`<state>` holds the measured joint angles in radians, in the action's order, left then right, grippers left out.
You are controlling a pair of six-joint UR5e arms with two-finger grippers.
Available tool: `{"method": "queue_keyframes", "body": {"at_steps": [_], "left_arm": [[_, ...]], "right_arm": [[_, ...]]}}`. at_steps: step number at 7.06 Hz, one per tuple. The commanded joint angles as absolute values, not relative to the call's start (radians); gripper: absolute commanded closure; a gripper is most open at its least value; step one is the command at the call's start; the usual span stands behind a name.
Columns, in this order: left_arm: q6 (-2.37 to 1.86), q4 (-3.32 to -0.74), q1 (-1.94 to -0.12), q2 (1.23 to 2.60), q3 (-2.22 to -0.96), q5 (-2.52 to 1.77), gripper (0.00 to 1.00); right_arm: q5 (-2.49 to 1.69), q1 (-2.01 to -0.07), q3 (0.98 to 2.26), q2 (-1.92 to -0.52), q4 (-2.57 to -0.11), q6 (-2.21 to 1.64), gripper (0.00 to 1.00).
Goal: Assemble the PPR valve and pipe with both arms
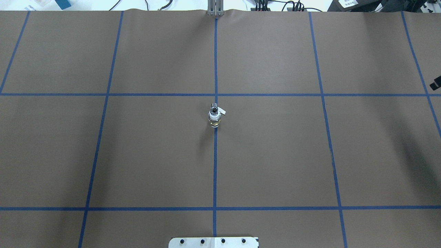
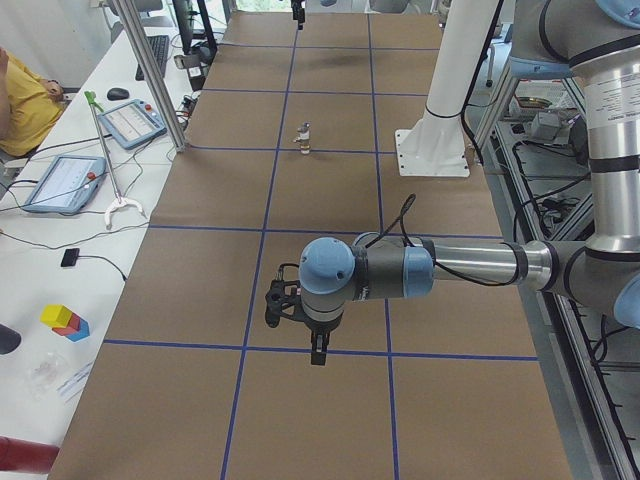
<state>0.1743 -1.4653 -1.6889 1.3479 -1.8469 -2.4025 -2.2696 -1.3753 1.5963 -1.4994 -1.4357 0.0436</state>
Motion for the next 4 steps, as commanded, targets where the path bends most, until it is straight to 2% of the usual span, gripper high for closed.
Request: {"method": "queue_keyframes", "body": {"at_steps": [1, 4], "left_arm": [[0.172, -1.465, -1.689, 1.347, -1.845, -2.402, 0.0], [0.172, -1.465, -1.689, 1.348, -1.848, -2.401, 0.0]], "right_arm": [[-2.279, -1.426, 1.606, -1.569, -1.434, 0.077, 0.01], [-2.279, -1.443, 1.608, -1.597, -1.434, 0.066, 0.01]]}}
